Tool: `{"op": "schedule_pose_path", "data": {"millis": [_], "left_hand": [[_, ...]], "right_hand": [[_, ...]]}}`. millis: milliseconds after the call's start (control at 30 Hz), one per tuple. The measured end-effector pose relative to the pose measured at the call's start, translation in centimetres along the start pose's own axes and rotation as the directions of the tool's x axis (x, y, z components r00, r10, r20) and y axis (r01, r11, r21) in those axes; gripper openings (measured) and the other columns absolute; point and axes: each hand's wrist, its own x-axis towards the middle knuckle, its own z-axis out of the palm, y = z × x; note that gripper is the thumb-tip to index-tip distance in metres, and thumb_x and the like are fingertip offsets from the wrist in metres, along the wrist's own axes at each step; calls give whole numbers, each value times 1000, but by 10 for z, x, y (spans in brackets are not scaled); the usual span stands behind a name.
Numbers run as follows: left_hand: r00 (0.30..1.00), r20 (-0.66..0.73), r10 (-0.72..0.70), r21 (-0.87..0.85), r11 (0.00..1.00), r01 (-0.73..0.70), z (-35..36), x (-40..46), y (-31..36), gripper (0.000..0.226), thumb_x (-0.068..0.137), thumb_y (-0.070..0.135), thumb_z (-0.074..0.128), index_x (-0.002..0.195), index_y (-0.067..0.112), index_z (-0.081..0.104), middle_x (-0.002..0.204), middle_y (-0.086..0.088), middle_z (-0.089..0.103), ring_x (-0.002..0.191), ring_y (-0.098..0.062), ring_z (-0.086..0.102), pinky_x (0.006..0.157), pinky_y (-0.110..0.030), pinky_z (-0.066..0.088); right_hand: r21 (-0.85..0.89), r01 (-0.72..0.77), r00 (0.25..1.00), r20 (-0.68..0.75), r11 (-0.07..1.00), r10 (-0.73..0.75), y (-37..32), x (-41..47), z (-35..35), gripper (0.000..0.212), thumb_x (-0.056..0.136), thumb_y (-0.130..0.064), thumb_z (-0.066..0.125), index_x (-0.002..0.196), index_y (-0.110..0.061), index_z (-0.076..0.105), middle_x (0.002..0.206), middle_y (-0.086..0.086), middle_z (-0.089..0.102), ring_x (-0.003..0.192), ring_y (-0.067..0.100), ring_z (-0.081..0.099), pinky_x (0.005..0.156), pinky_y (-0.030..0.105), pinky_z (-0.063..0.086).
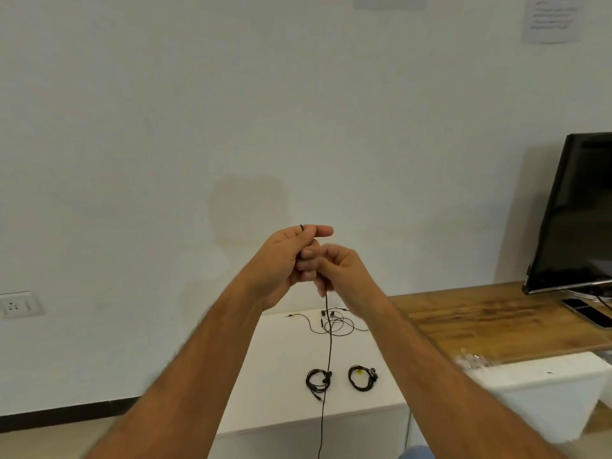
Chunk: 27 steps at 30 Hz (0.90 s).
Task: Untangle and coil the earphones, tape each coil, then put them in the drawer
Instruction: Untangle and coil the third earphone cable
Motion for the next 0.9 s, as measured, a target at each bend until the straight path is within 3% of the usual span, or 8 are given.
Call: {"op": "schedule_pose_path", "data": {"millis": [100,200,367,500,633,733,800,900], "left_hand": [[999,-46,29,-14,999,-30,-6,5,0,28,104,21,37,111,6,60,61,5,37,54,-10,31,53,-25,35],[993,-98,61,37,998,-58,-9,10,-3,26,104,15,37,112,6,60,65,3,45,57,-10,38,53,-22,38],[978,-165,125,230,970,-85,-19,12,-9,27,103,7,38,112,9,63,74,2,63,63,-8,50,57,-20,42],[967,-203,156,414,908,-60,-31,13,-18,30,102,4,37,110,12,64,82,1,70,69,-7,60,70,-22,53],[986,-141,86,520,854,0,-38,9,-26,37,97,-6,33,105,9,65,98,-4,73,85,-12,69,78,-25,57],[985,-158,76,481,877,10,-36,4,-23,42,90,-12,29,102,6,65,100,-4,73,85,-17,71,70,-26,57],[967,-226,116,391,920,-19,-34,3,-17,43,89,-14,28,99,4,65,98,-6,73,81,-17,71,68,-28,58],[952,-286,106,164,985,-60,-35,3,-8,40,93,-15,28,105,1,63,102,-15,72,88,-22,72,77,-32,60]], "right_hand": [[33,-46,998,53,998,45,16,-15,9,16,95,-16,61,83,-10,68,66,7,58,45,17,47,43,24,38],[31,-95,993,78,995,93,26,-29,18,16,99,-10,54,97,-7,69,66,7,58,47,17,47,44,25,40],[-158,-149,981,104,976,167,29,-48,17,18,99,-17,55,100,-14,72,58,-2,51,48,12,45,48,27,44],[-317,-196,947,185,928,264,18,-59,7,12,95,-23,62,101,-23,72,58,-4,49,51,9,48,54,30,51],[-515,-90,964,170,853,205,-6,-57,-4,12,94,-23,62,98,-22,72,56,-11,53,51,7,44,51,20,40],[-632,8,988,124,775,91,-19,-48,-11,14,94,-25,61,89,-21,73,61,-11,59,53,3,46,54,23,41],[-686,27,982,153,727,108,-22,-48,-14,16,95,-29,60,89,-21,73,65,-6,61,55,4,47,57,28,42],[-732,49,951,243,680,193,-26,-56,-8,19,95,-33,59,102,-24,74,84,-4,72,70,11,62,71,33,53]]}}
